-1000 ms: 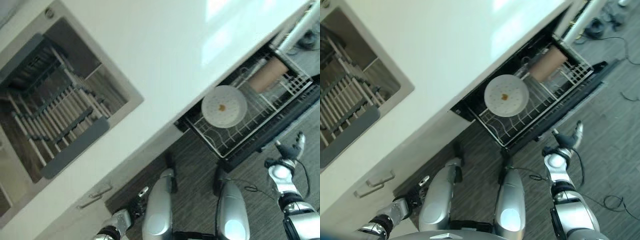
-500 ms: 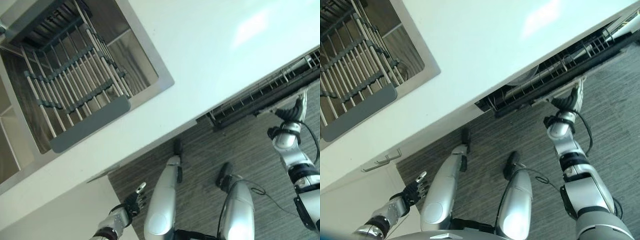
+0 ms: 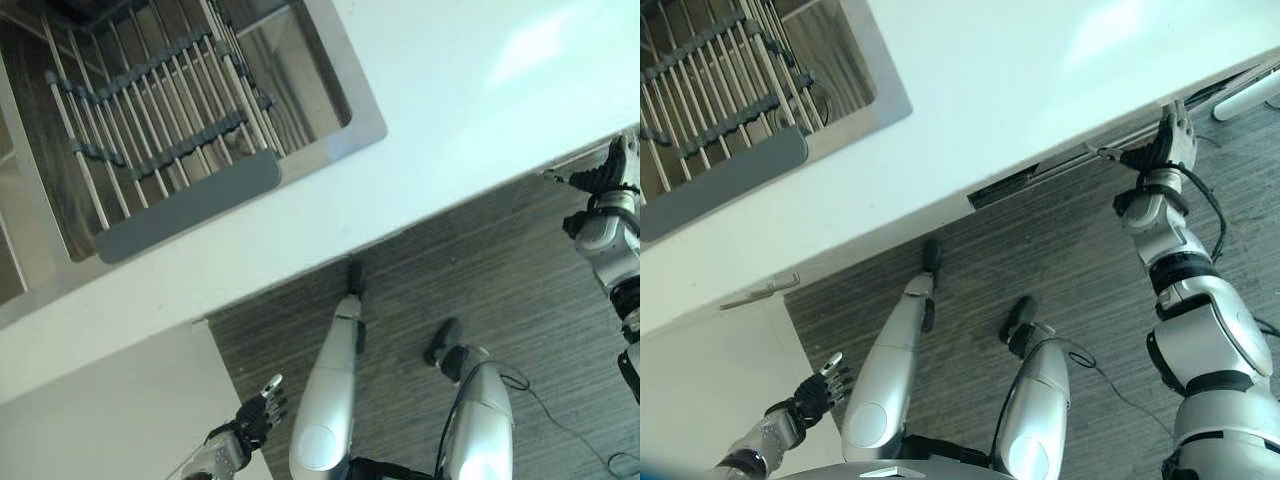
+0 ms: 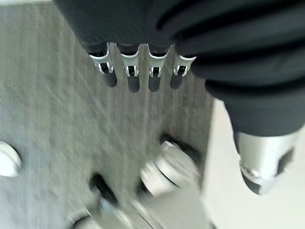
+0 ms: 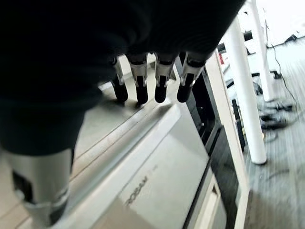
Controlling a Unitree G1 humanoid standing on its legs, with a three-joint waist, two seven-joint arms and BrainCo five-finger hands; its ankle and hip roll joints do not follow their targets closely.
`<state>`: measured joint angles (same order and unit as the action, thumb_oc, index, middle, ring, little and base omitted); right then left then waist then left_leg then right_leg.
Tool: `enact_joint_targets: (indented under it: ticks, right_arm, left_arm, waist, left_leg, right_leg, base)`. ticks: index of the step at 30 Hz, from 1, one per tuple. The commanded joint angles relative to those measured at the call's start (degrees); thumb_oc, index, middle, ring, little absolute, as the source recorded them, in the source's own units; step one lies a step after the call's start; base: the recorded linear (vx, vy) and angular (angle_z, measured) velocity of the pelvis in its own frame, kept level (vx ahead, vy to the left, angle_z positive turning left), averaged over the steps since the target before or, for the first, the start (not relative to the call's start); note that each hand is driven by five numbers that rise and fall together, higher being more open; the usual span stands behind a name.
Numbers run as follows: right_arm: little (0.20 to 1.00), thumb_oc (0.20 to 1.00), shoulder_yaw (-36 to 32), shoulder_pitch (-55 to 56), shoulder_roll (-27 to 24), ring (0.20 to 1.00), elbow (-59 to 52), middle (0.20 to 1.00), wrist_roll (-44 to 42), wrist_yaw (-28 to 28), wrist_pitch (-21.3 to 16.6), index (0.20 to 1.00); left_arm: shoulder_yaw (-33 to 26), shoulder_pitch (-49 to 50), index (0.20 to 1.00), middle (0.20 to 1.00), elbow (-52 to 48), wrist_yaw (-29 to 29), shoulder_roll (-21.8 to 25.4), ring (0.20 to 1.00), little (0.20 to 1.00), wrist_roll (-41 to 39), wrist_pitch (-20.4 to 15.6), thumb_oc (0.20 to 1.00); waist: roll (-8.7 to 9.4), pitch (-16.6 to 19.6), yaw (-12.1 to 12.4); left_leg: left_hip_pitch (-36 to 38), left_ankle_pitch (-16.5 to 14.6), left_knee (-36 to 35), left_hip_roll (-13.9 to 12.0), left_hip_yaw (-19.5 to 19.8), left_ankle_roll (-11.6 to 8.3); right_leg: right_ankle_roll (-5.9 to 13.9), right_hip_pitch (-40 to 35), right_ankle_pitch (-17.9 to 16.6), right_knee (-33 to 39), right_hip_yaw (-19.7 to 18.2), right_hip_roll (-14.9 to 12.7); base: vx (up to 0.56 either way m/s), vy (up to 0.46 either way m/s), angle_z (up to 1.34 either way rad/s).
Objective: Place the dishes in the dishwasher.
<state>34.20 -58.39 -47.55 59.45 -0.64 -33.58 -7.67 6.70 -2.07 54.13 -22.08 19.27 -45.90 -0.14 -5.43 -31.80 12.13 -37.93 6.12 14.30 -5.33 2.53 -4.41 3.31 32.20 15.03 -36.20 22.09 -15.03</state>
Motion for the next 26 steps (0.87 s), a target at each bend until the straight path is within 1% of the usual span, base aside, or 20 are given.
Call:
enact_joint_targets:
  ticks: [1, 2, 3, 4, 5, 7, 10, 11, 13, 14, 19, 20, 22, 23, 24, 25, 26]
  right_arm:
    - [1.000, 1.000, 4.8, -18.9, 3.3, 1.000, -8.8, 1.000, 6.2, 3.2, -6.8, 1.000]
    - [1.000, 1.000, 4.3, -19.1, 3.8, 1.000, -8.6, 1.000, 4.2, 3.8, -6.5, 1.000]
    - [1.000, 1.000, 1.7, -16.1, 4.9, 1.000, -9.0, 1.000, 0.4, 7.0, -6.6, 1.000]
    - [1.000, 1.000, -0.5, -11.1, 6.7, 1.000, -9.4, 1.000, -1.8, 9.5, -6.9, 1.000]
    - [1.000, 1.000, -1.0, -9.5, 7.1, 1.000, -9.5, 1.000, -2.4, 10.3, -6.9, 1.000]
    - [1.000, 1.000, -4.0, 0.2, 10.1, 1.000, -11.2, 1.000, -3.8, 11.7, -7.9, 1.000]
    - [1.000, 1.000, -6.9, 15.3, 14.8, 1.000, -12.9, 1.000, -2.6, 13.7, -8.7, 1.000]
    - [1.000, 1.000, -7.3, 21.1, 16.5, 1.000, -13.7, 1.000, -2.9, 13.9, -7.5, 1.000]
    - [1.000, 1.000, -8.1, 29.7, 17.9, 1.000, -14.9, 1.000, -3.1, 12.9, -8.7, 1.000]
    - [1.000, 1.000, -10.7, 40.9, 19.5, 1.000, -14.9, 1.000, -3.1, 13.3, -10.7, 1.000]
    - [1.000, 1.000, -16.5, 49.0, 21.3, 1.000, -10.6, 1.000, -11.0, 18.1, -11.8, 1.000]
    - [1.000, 1.000, -18.2, 50.1, 21.7, 1.000, -8.9, 1.000, -13.0, 19.6, -11.1, 1.000]
    - [1.000, 1.000, -20.3, 51.6, 22.5, 1.000, -6.1, 1.000, -14.1, 22.4, -10.4, 1.000]
    - [1.000, 1.000, -21.0, 52.2, 22.9, 1.000, -4.8, 1.000, -14.9, 23.7, -10.4, 1.000]
    - [1.000, 1.000, -22.0, 53.0, 23.8, 1.000, -2.6, 1.000, -15.0, 25.7, -10.2, 1.000]
    - [1.000, 1.000, -23.4, 54.2, 25.5, 1.000, 0.5, 1.000, -17.0, 29.6, -9.6, 1.000]
    - [1.000, 1.000, -23.6, 54.5, 26.0, 1.000, 1.2, 1.000, -17.1, 30.3, -9.4, 1.000]
  left_arm:
    - [4.3, -0.2, 1.000, 1.000, -5.7, -5.0, 5.4, 1.000, 1.000, -11.2, -3.5, 1.000]
    - [4.5, -0.3, 1.000, 1.000, -7.0, -6.8, 5.7, 1.000, 1.000, -11.3, -5.9, 1.000]
    - [5.5, -0.3, 1.000, 1.000, -10.2, -7.7, 5.8, 1.000, 1.000, -10.5, -7.0, 1.000]
    - [5.8, -1.0, 1.000, 1.000, -10.4, -6.9, 5.2, 1.000, 1.000, -7.9, -7.9, 1.000]
    - [5.9, -1.2, 1.000, 1.000, -10.4, -6.4, 5.0, 1.000, 1.000, -6.9, -8.5, 1.000]
    - [5.6, -1.9, 1.000, 1.000, -9.7, -2.5, 4.3, 1.000, 1.000, -3.4, -10.8, 1.000]
    - [3.4, -3.9, 1.000, 1.000, -7.4, 4.1, 4.1, 1.000, 1.000, 1.1, -14.0, 1.000]
    - [2.6, -4.0, 1.000, 1.000, -6.8, 6.1, 4.5, 1.000, 1.000, 2.2, -15.7, 1.000]
    - [1.0, -3.2, 1.000, 1.000, -6.6, 6.8, 4.8, 1.000, 1.000, 2.8, -15.7, 1.000]
    - [-0.8, -1.1, 1.000, 1.000, -7.1, 7.1, 4.8, 1.000, 1.000, 3.7, -15.5, 1.000]
    - [-1.7, 0.9, 1.000, 1.000, -6.2, 6.2, 3.7, 1.000, 1.000, 10.1, -11.1, 1.000]
    - [-1.4, 0.9, 1.000, 1.000, -5.2, 6.0, 3.1, 1.000, 1.000, 12.7, -9.9, 1.000]
    - [-0.7, 0.5, 1.000, 1.000, -3.1, 5.6, 2.1, 1.000, 1.000, 14.3, -8.0, 1.000]
    - [-0.3, 0.3, 1.000, 1.000, -2.1, 5.4, 1.6, 1.000, 1.000, 15.2, -7.6, 1.000]
    - [0.6, 0.1, 1.000, 1.000, -0.6, 5.2, 0.6, 1.000, 1.000, 16.6, -6.8, 1.000]
    - [2.3, -0.5, 1.000, 1.000, 1.9, 4.6, -1.0, 1.000, 1.000, 19.3, -5.2, 1.000]
    - [2.7, -0.6, 1.000, 1.000, 2.6, 4.5, -1.4, 1.000, 1.000, 19.5, -4.9, 1.000]
  waist:
    - [1.47, 2.0, 7.4]
    - [1.76, 2.0, 7.7]
    - [2.06, 2.0, 7.8]
    - [2.19, 2.0, 7.2]
    - [2.19, 2.0, 7.0]
    - [2.06, 2.0, 5.4]
    - [1.63, 2.0, 2.0]
    - [1.46, 2.0, 0.6]
    - [1.30, 2.9, -1.0]
    - [1.76, 4.9, -3.1]
    - [3.07, 9.1, -6.0]
    - [2.99, 10.5, -7.0]
    - [3.31, 12.4, -8.3]
    - [3.41, 13.1, -8.7]
    - [3.59, 14.3, -9.4]
    - [3.89, 16.3, -10.5]
    - [3.95, 16.8, -10.7]
  left_leg:
    - [1.1, -3.3, 2.9, 2.7, -1.2, 1.80]
    - [1.4, -3.4, 2.9, 2.7, -0.9, 1.78]
    - [3.0, -4.1, 2.9, 2.5, -0.7, 1.59]
    - [5.2, -4.9, 2.9, 2.0, -1.1, 1.52]
    - [5.8, -5.1, 2.9, 1.8, -1.2, 1.49]
    - [9.1, -6.1, 2.9, 0.8, -1.9, 1.16]
    - [14.1, -7.3, 2.9, -1.2, -3.7, 0.30]
    - [16.0, -7.6, 2.9, -2.0, -4.1, -0.19]
    - [18.0, -8.2, 2.9, -2.9, -4.7, -0.68]
    - [19.9, -8.7, 2.9, -3.6, -5.8, -1.16]
    - [22.4, -9.4, 2.9, -4.3, -7.5, -1.76]
    - [22.3, -8.8, 2.9, -4.6, -8.1, -1.36]
    - [23.8, -9.4, 2.9, -4.8, -9.3, -1.43]
    - [24.3, -9.7, 2.9, -4.9, -9.7, -1.46]
    - [25.2, -10.1, 2.9, -4.9, -10.4, -1.47]
    - [26.7, -10.9, 2.9, -4.9, -11.3, -1.27]
    - [27.1, -11.2, 2.9, -4.8, -11.5, -1.18]
  right_leg:
    - [-0.09, -4.0, -1.6, 0.8, 2.6, 1.7]
    - [-0.08, -4.5, -1.7, 0.9, 2.9, 1.7]
    - [0.15, -6.3, -1.9, 1.8, 3.1, 2.0]
    - [0.48, -8.7, -2.4, 3.7, 3.0, 2.3]
    - [0.54, -9.4, -2.6, 4.4, 3.0, 2.4]
    - [0.96, -12.9, -3.3, 7.2, 2.4, 3.0]
    - [1.74, -18.6, -4.7, 12.1, 1.0, 3.9]
    - [1.98, -21.1, -5.5, 14.5, 0.8, 4.2]
    - [2.29, -24.3, -6.4, 17.7, 0.7, 4.6]
    - [2.68, -26.1, -6.7, 19.0, 0.0, 4.1]
    - [3.03, -27.4, -6.8, 19.0, -1.4, 3.3]
    - [2.62, -26.8, -7.8, 19.0, -1.4, 3.3]
    - [2.87, -27.1, -7.8, 19.0, -2.4, 3.2]
    - [2.95, -27.1, -7.9, 19.0, -2.8, 3.1]
    - [3.08, -27.2, -7.9, 19.0, -3.4, 3.0]
    - [3.31, -27.5, -8.0, 19.0, -4.3, 2.9]
    - [3.36, -27.6, -8.0, 19.0, -4.6, 2.8]
  base:
    - [-0.01, -0.059, -0.01]
    - [-0.01, -0.066, 0.02]
    - [-0.02, -0.029, 0.06]
    - [-0.02, 0.001, 0.09]
    - [-0.03, 0.042, 0.07]
    - [-0.01, 0.094, 0.02]
    - [-0.01, 0.098, 0.00]
    - [-0.01, 0.052, -0.01]
    - [0.03, 0.031, -0.07]
    - [0.03, -0.011, -0.11]
    - [0.01, -0.020, -0.23]
    - [0.00, 0.027, -0.26]
    - [0.04, 0.036, -0.18]
    - [0.07, 0.039, -0.25]
    - [0.12, 0.040, -0.41]
    - [0.12, 0.033, -0.45]
    - [0.13, 0.023, -0.53]
